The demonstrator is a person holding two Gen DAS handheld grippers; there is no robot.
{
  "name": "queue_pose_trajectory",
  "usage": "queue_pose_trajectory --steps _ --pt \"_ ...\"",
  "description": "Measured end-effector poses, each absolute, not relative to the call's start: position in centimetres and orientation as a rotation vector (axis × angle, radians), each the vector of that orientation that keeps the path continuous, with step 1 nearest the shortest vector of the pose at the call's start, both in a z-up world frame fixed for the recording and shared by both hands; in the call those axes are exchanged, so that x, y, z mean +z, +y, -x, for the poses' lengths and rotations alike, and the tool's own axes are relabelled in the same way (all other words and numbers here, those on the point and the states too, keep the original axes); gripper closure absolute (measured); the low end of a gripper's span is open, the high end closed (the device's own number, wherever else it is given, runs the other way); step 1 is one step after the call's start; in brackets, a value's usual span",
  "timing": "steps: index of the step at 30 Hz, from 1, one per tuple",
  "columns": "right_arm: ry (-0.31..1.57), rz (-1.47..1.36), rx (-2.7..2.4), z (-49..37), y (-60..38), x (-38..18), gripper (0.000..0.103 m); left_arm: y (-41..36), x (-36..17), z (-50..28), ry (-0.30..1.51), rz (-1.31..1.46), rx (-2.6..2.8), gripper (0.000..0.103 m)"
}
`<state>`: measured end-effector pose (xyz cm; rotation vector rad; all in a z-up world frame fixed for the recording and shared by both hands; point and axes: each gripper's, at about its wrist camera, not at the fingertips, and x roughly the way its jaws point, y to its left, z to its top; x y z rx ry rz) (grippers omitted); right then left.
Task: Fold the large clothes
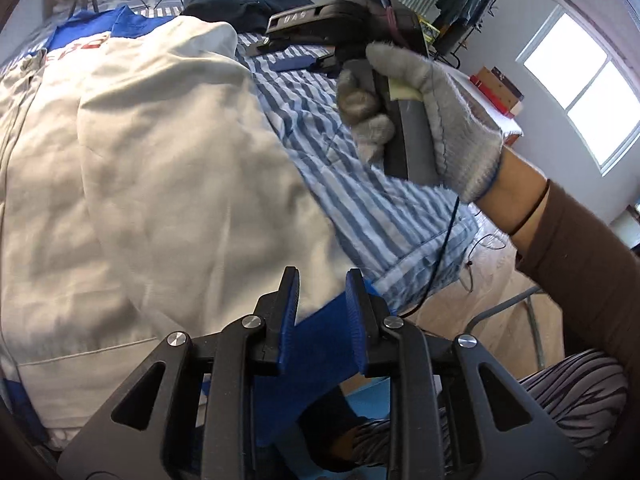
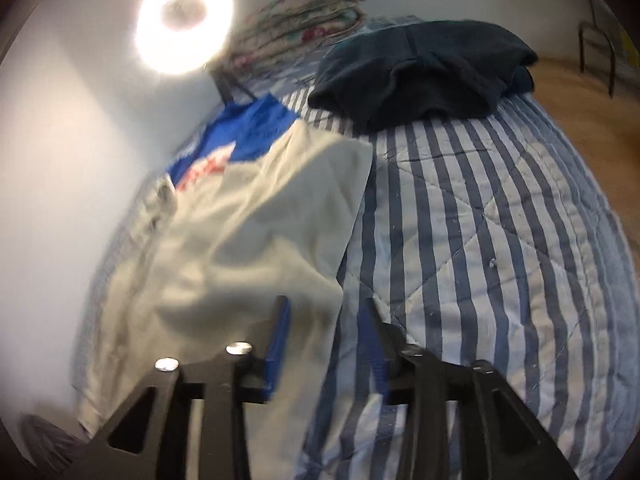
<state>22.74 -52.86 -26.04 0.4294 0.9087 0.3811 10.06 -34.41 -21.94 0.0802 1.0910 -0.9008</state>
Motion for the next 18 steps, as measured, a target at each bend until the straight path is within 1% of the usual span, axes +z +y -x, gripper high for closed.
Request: queue_pose_trajectory --steps 4,6,10,16,17,18 --pt "0.898 -0.542 0.390 -24.4 -54.3 -26.0 0.057 -35.1 -23.8 -9.7 1.120 -0.134 -0.889 0.080" --pt "0.874 -0.586 0.379 -25.7 -55.1 -25.8 0.052 -35.5 -24.4 -9.5 1.116 -0.156 -0.893 0.080" --pt "0.855 -0.675 0.365 -29.6 -56.2 -26.3 0.049 -35.8 -25.2 -9.7 1.126 -0.183 -0.915 0.080" --pt "0.896 -0.729 0.393 -35.0 -55.0 -29.2 0.048 -36.4 -25.7 -10.0 1.137 -0.198 -0.948 0.080" --pt "0.902 -0.738 0.401 -35.7 -54.4 -29.6 0.049 -36.3 -25.7 -10.1 1.138 -0.196 -0.954 0.080" --pt "0.896 -0.749 0.416 -36.1 -54.1 -29.8 0.051 -36.2 -25.7 -10.0 1.139 -0.193 -0.958 0.080"
